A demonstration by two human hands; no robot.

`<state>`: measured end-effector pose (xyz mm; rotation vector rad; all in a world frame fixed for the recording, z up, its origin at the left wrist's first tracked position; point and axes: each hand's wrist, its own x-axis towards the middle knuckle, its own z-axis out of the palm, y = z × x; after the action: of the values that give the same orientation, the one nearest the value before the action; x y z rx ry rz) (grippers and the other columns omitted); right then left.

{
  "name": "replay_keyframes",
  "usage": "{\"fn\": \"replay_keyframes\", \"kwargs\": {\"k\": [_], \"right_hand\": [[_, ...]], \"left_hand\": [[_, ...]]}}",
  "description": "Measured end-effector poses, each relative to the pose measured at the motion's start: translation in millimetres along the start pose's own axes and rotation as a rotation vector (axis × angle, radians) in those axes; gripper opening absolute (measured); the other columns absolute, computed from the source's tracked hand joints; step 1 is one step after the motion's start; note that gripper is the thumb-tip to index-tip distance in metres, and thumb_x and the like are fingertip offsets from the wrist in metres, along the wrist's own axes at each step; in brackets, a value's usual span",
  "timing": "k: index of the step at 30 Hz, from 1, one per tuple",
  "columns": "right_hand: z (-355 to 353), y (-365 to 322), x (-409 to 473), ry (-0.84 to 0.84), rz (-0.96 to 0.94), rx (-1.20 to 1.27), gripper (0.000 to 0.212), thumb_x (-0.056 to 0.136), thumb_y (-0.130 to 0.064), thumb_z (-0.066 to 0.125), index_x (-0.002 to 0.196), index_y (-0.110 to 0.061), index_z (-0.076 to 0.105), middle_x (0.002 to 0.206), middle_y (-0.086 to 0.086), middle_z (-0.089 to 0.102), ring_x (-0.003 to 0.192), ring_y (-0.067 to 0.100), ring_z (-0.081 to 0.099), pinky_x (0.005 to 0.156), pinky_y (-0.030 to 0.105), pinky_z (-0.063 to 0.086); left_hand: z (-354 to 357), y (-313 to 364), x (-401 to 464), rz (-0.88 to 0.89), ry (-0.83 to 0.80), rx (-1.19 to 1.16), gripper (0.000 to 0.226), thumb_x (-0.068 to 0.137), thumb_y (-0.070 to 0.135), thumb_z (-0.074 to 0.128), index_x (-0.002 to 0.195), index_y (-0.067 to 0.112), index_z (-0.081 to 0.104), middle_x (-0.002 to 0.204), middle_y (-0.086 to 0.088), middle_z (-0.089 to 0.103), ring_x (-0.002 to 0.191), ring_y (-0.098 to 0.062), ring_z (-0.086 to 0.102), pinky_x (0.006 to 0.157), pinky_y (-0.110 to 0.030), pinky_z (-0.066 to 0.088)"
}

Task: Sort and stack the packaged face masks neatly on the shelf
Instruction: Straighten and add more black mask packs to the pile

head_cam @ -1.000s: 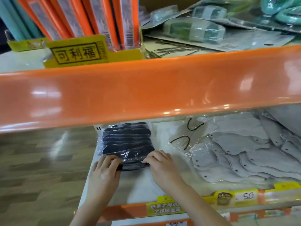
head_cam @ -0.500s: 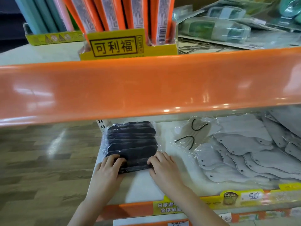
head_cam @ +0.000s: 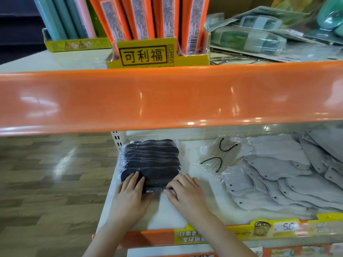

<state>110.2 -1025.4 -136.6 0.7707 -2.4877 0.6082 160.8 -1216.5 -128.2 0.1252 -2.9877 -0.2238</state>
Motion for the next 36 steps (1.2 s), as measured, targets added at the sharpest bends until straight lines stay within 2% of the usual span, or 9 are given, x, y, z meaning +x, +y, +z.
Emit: {"fn": "replay_keyframes", "kwargs": {"k": [4, 6, 13, 16, 19, 22, 27, 32, 36], "right_hand": [[-2, -2, -1, 0.018, -0.001, 0.028, 0.024, 0.088, -0.039, 0.048, 0.074, -0.026, 0.063, 0.082, -0.012, 0.054, 0.079, 0.012, 0.054, 0.071, 0.025, 0.031], [-2, -2, -2, 0.001, 0.0, 0.035, 0.022, 0.087, -0.037, 0.048, 0.076, -0.025, 0.063, 0.085, -0.012, 0.054, 0.081, 0.012, 0.055, 0.072, 0.023, 0.03], [-2, -1, -4, -0.047, 0.005, 0.095, 0.02, 0.087, -0.033, 0.048, 0.082, -0.024, 0.066, 0.091, -0.013, 0.057, 0.086, 0.009, 0.053, 0.074, 0.02, 0.032], [-3, -3, -3, -0.054, 0.011, 0.125, 0.02, 0.089, -0.031, 0.047, 0.083, -0.024, 0.066, 0.091, -0.012, 0.057, 0.086, 0.009, 0.053, 0.075, 0.022, 0.037], [-11, -5, 0, -0.043, 0.049, 0.159, 0.021, 0.089, -0.032, 0.046, 0.084, -0.026, 0.065, 0.092, -0.013, 0.058, 0.088, 0.01, 0.056, 0.074, 0.026, 0.044], [-26, 1, 0, -0.011, 0.093, 0.188, 0.021, 0.09, -0.033, 0.046, 0.085, -0.025, 0.065, 0.092, -0.013, 0.059, 0.09, 0.01, 0.056, 0.076, 0.025, 0.044], [-52, 34, -10, 0.056, 0.092, 0.109, 0.024, 0.09, -0.033, 0.047, 0.082, -0.019, 0.065, 0.088, -0.006, 0.06, 0.083, 0.018, 0.058, 0.072, 0.034, 0.051], [-79, 80, -26, 0.126, 0.149, 0.075, 0.018, 0.086, -0.026, 0.051, 0.079, -0.017, 0.066, 0.085, -0.002, 0.062, 0.08, 0.022, 0.06, 0.066, 0.037, 0.052], [-101, 117, -43, 0.091, 0.209, -0.003, 0.021, 0.087, -0.027, 0.049, 0.079, -0.017, 0.066, 0.085, -0.003, 0.061, 0.081, 0.022, 0.06, 0.068, 0.037, 0.052]], "left_hand": [[-3, 4, -3, 0.024, 0.009, -0.014, 0.081, 0.094, 0.067, 0.013, 0.11, 0.014, 0.071, 0.124, -0.008, 0.065, 0.116, -0.026, 0.057, 0.092, -0.033, 0.032], [-2, 4, -3, 0.03, 0.009, -0.023, 0.081, 0.094, 0.067, 0.011, 0.112, 0.014, 0.07, 0.125, -0.008, 0.064, 0.12, -0.023, 0.05, 0.093, -0.033, 0.031], [0, 1, 1, 0.003, 0.002, -0.027, 0.084, 0.097, 0.061, 0.006, 0.11, 0.007, 0.069, 0.123, -0.012, 0.064, 0.112, -0.032, 0.062, 0.094, -0.038, 0.042], [0, 7, 2, -0.002, 0.045, -0.014, 0.082, 0.098, 0.058, 0.006, 0.109, 0.007, 0.069, 0.12, -0.014, 0.065, 0.111, -0.034, 0.062, 0.086, -0.044, 0.052], [-4, 22, 3, 0.019, 0.074, -0.044, 0.066, 0.099, 0.051, 0.02, 0.108, 0.008, 0.069, 0.116, -0.013, 0.067, 0.109, -0.033, 0.063, 0.08, -0.046, 0.054], [-4, 42, 7, 0.08, 0.134, -0.112, 0.046, 0.087, 0.037, 0.038, 0.106, 0.01, 0.069, 0.115, -0.009, 0.067, 0.107, -0.03, 0.064, 0.078, -0.044, 0.055], [-6, 80, 13, 0.162, 0.233, -0.218, 0.039, 0.083, 0.028, 0.039, 0.1, 0.011, 0.071, 0.106, -0.002, 0.068, 0.105, -0.017, 0.053, 0.073, -0.037, 0.055], [1, 128, 17, 0.217, 0.26, -0.286, 0.038, 0.082, 0.023, 0.039, 0.098, 0.012, 0.071, 0.103, 0.0, 0.068, 0.1, -0.022, 0.061, 0.072, -0.036, 0.055], [2, 171, 19, 0.132, 0.26, -0.313, 0.029, 0.079, 0.019, 0.045, 0.093, 0.017, 0.071, 0.09, 0.001, 0.07, 0.077, -0.024, 0.068, 0.055, -0.034, 0.053]]}}
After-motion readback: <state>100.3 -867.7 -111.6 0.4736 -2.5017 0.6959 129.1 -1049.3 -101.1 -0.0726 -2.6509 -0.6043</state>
